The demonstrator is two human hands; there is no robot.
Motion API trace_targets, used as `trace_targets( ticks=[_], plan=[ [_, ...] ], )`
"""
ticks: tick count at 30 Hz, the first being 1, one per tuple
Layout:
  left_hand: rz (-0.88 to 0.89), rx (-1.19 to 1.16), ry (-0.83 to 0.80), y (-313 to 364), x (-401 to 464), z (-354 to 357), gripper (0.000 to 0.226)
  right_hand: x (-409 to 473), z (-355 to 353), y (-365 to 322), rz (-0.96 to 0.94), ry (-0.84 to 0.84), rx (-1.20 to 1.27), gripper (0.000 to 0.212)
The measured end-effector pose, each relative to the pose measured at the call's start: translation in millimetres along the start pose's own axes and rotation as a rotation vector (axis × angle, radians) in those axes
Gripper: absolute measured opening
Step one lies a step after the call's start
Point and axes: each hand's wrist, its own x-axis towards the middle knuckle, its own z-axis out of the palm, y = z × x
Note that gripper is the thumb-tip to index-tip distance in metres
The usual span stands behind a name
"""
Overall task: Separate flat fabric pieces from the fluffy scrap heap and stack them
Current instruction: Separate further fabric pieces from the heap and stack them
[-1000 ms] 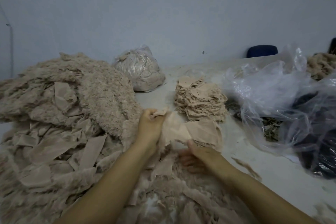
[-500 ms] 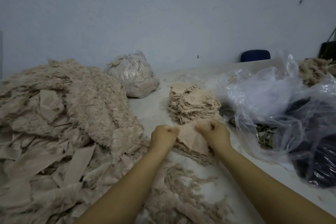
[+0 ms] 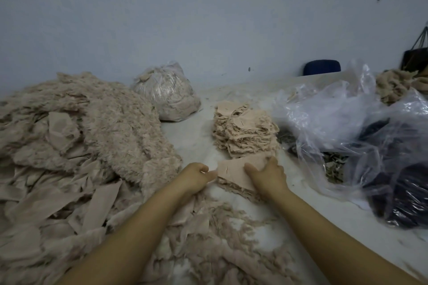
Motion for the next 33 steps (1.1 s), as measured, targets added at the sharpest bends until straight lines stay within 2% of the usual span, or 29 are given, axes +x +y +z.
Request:
trace_targets(
  ticks=[2,3,5,6,8,9,10,12,13,15,17,19,20,21,24,26,27,30,31,33],
  plan=[
    [0.003,-0.014,-0.042,-3,-4,5,0.054,-8,1,-2,-0.107,0.101,-0.026,0.079],
    [0.05,-0.003,-0.033,-3,-7,5,0.05,-16,1,-3,-0.214,0.172,-0.011,0.068],
    [0.192,-0.03,0.009,2,-18,-5,0.023,-35,5,-6,-0.45,0.214,0.115,0.032],
    [0.245,-0.054,-0.021,3,-25,-15,0.008,-48,9,-7,-0.52,0.143,0.188,0.016],
    [0.314,-0.041,-0.24,2,-44,-42,0.005,-75,21,-8,-0.602,-0.076,0.26,0.019],
    [0.328,0.03,-0.412,0,-55,-57,0.012,-86,27,-7,-0.627,-0.168,0.265,0.021],
    [0.308,0.152,-0.57,-3,-64,-71,0.03,-95,34,-5,-0.646,-0.237,0.264,0.02],
    [0.262,0.504,-0.712,-17,-78,-90,0.055,-106,44,-2,-0.661,-0.326,0.28,0.016],
    [0.277,0.636,-0.697,-27,-83,-95,0.054,-110,47,0,-0.653,-0.378,0.302,0.012],
    [0.367,0.64,-0.558,-44,-90,-94,0.028,-114,49,0,-0.617,-0.519,0.3,0.008],
    [0.408,0.403,-0.382,-48,-99,-86,0.013,-117,51,1,-0.637,-0.54,0.158,0.026],
    [0.432,0.183,-0.288,-43,-102,-77,0.019,-119,49,0,-0.706,-0.436,0.137,0.017],
    [0.458,0.126,-0.257,-38,-103,-72,0.021,-119,47,0,-0.726,-0.382,0.192,0.011],
    [0.477,0.088,-0.234,-34,-104,-68,0.024,-118,45,0,-0.715,-0.333,0.268,0.015],
    [0.464,-0.02,-0.216,-28,-103,-63,0.03,-113,29,-4,-0.519,-0.268,0.615,0.025],
    [0.422,-0.046,-0.211,-31,-101,-69,0.018,-107,13,-6,-0.409,-0.303,0.759,0.027],
    [0.404,-0.067,-0.206,-34,-101,-73,0.011,-103,5,-5,-0.4,-0.351,0.747,0.029],
    [0.381,-0.235,-0.157,-40,-101,-79,0.012,-96,-14,3,-0.393,-0.563,0.624,0.032],
    [0.376,-0.281,-0.129,-39,-102,-80,0.012,-93,-19,6,-0.413,-0.561,0.523,0.033],
    [0.39,-0.263,-0.106,-34,-103,-84,0.01,-88,-29,14,-0.473,-0.435,0.223,0.032]
  ],
)
